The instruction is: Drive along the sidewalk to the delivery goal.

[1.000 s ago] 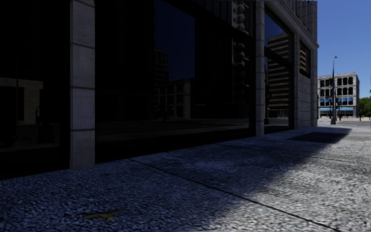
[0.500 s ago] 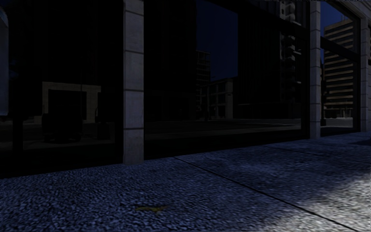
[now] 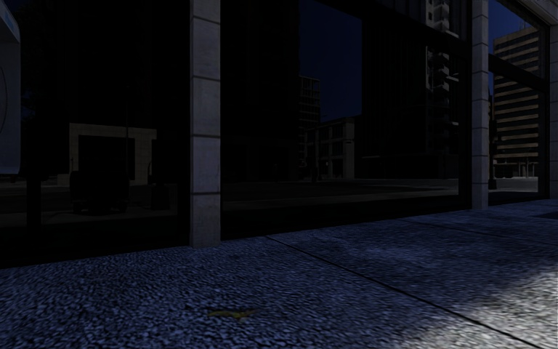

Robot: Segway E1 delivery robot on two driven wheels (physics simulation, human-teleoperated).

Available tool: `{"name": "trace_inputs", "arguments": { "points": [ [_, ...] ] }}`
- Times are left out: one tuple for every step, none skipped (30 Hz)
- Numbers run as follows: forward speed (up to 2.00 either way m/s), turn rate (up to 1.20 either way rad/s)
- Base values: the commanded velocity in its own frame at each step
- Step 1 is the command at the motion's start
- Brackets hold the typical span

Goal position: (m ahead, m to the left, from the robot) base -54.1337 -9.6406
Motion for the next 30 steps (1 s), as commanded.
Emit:
{"name": "trace_inputs", "arguments": {
  "points": [
    [0.00, 0.00],
    [0.00, 0.00],
    [0.00, 0.00],
    [0.00, 0.00],
    [0.00, 0.00],
    [0.00, 0.00],
    [0.00, 0.00],
    [0.00, 0.00],
    [0.00, 0.00],
    [0.00, 0.00],
    [0.00, 0.00],
    [0.00, 0.00],
    [0.00, 0.00],
    [0.00, 0.00],
    [0.00, 0.00],
    [0.00, 0.00],
    [0.00, 0.00],
    [0.00, 0.00],
    [0.00, 0.00],
    [0.00, 0.00],
    [0.00, 0.00],
    [0.00, 0.00],
    [0.00, 0.00],
    [0.00, 0.00],
    [0.00, 0.00],
    [0.00, 0.00],
    [0.00, 0.00],
    [0.00, 0.00],
    [0.00, 0.00],
    [0.00, 0.00]
  ]
}}
